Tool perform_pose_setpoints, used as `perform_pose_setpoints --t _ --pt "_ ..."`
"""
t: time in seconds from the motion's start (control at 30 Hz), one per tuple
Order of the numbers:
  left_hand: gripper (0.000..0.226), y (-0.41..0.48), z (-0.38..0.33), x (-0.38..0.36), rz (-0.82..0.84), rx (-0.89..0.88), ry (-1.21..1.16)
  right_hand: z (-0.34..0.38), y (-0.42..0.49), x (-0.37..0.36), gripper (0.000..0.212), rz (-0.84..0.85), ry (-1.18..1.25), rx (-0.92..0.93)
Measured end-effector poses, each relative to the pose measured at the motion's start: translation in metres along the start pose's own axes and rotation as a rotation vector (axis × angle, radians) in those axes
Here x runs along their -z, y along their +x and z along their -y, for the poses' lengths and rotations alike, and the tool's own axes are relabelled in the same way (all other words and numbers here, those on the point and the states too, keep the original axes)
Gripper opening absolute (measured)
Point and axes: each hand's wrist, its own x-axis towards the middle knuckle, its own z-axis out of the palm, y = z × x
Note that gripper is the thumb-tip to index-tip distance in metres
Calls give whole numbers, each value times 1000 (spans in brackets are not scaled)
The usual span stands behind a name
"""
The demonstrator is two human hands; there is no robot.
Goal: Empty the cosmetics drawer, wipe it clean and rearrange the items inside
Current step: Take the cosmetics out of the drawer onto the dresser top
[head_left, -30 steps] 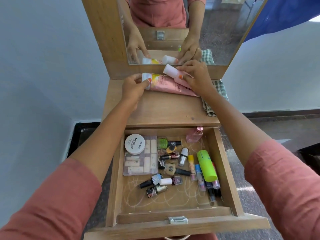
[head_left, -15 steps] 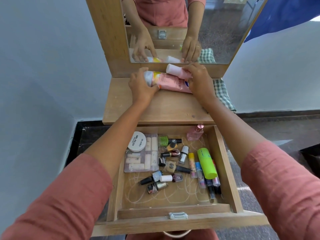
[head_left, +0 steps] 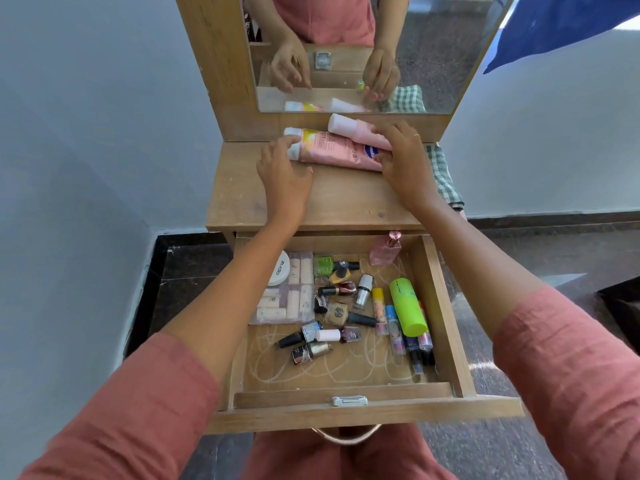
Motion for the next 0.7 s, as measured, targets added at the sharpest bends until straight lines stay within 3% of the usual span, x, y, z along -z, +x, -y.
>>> perform_pose_setpoints --t 0.27,0.47,0.63,0.7 --pt "27 -71 -8 7 103 -154 -211 8 -61 24 17 35 162 23" --pt "24 -112 13 7 286 -142 -213 12 -131 46 17 134 236 -72" --pt "30 -126 15 -20 414 -98 -146 5 -183 41 26 467 15 -345" --pt "34 -127 12 -35 432 -66 -125 7 -198 37 34 502 -44 -405"
